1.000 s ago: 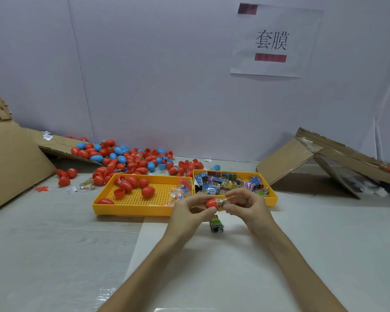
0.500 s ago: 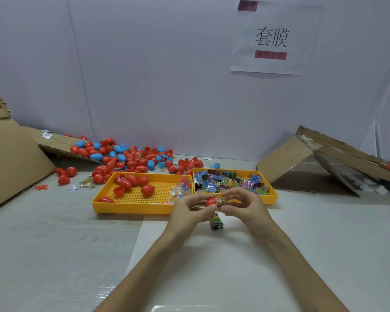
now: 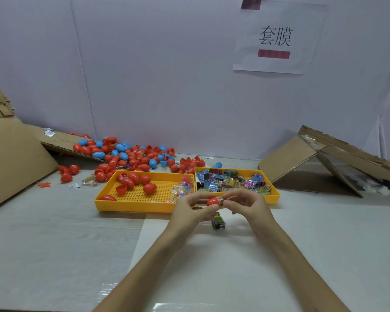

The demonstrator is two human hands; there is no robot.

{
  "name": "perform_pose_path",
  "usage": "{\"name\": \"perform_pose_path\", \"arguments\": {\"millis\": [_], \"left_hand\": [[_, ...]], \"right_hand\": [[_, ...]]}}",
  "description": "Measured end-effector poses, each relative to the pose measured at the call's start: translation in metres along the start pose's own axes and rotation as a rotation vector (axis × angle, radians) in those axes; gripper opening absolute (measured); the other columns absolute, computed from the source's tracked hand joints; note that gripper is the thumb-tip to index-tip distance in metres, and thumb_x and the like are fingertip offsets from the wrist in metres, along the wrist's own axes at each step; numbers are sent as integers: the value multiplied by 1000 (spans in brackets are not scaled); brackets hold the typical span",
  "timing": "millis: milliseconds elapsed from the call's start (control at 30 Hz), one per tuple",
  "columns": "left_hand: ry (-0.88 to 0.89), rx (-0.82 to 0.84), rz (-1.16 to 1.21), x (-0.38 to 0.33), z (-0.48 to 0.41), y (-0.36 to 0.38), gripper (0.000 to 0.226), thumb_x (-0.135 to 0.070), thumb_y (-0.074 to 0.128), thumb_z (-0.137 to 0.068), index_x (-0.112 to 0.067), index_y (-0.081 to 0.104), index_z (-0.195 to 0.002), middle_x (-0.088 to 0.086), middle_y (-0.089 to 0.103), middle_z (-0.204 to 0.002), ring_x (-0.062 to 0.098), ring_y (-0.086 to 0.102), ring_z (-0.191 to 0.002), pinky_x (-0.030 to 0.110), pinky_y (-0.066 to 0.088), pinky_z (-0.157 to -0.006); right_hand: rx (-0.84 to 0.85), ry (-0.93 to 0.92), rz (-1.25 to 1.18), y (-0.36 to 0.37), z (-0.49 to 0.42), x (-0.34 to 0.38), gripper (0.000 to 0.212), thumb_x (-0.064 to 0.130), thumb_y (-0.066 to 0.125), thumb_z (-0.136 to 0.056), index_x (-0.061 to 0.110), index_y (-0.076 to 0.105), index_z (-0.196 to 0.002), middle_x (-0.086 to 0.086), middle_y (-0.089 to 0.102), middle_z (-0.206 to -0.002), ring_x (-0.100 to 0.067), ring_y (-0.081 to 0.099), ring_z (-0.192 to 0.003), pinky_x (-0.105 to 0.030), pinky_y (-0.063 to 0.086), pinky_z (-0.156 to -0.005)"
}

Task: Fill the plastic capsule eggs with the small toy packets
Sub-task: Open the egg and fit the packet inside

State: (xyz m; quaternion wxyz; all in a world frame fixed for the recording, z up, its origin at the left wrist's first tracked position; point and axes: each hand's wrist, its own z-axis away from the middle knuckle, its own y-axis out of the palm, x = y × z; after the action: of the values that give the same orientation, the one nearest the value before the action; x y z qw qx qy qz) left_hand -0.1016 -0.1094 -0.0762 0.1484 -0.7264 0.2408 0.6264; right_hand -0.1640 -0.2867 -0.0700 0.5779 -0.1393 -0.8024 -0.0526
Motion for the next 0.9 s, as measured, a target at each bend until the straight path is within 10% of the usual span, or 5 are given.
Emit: {"name": "perform_pose_path", "arguments": {"millis": [900], "left_hand": [[36,-55,-186,-1,0,-1,21,-14,85,-80,-21,73,-95,4,67,-84,14,71,-68,24,58,-65]], "right_hand": [[74,-42,13,4,2,2,25,-6,74,-83,18,77,-79,-1,72,-84,-8,65,-73,-18,48,-62]]}}
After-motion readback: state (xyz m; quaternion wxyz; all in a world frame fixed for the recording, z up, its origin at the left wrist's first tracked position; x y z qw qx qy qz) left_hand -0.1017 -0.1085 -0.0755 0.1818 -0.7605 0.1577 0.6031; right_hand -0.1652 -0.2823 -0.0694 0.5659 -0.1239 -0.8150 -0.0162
